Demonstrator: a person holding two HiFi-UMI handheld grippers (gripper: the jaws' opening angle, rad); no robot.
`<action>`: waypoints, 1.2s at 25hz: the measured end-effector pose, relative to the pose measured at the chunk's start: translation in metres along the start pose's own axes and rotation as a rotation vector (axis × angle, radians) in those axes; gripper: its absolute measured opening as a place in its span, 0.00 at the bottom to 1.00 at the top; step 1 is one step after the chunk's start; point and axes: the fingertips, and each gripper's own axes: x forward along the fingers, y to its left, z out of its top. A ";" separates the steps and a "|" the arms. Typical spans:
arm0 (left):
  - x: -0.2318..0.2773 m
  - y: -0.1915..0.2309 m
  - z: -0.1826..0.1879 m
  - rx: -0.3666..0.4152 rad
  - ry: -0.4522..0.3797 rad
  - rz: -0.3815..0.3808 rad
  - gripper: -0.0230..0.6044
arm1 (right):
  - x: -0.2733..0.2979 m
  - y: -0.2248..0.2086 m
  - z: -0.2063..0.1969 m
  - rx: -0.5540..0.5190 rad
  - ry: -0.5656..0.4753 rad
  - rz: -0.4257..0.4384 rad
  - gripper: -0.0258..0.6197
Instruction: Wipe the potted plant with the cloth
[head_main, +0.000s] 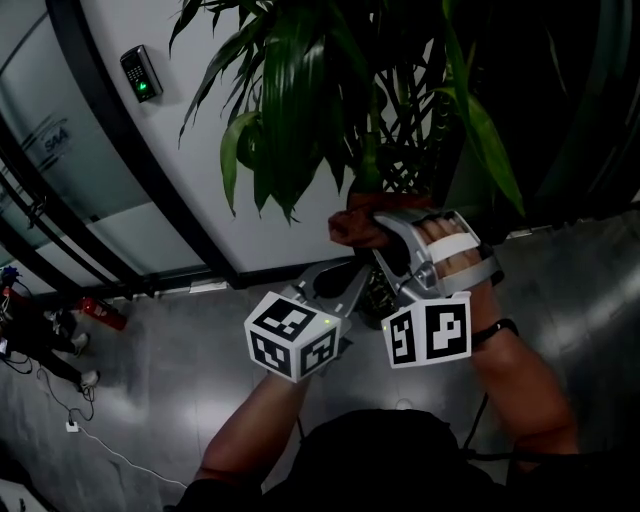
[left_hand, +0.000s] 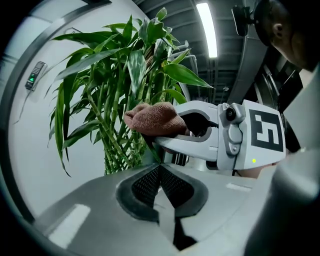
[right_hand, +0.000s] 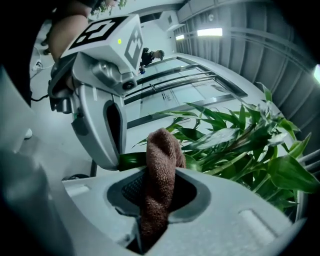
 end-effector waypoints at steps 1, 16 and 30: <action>0.000 0.000 0.000 -0.001 0.001 0.000 0.06 | -0.002 0.004 0.000 -0.002 0.000 0.014 0.15; -0.004 0.006 -0.003 0.030 0.015 0.043 0.06 | -0.039 0.028 0.012 0.130 -0.043 0.115 0.15; -0.009 0.011 -0.003 -0.010 0.009 0.050 0.06 | -0.002 -0.082 0.000 0.220 -0.064 -0.205 0.15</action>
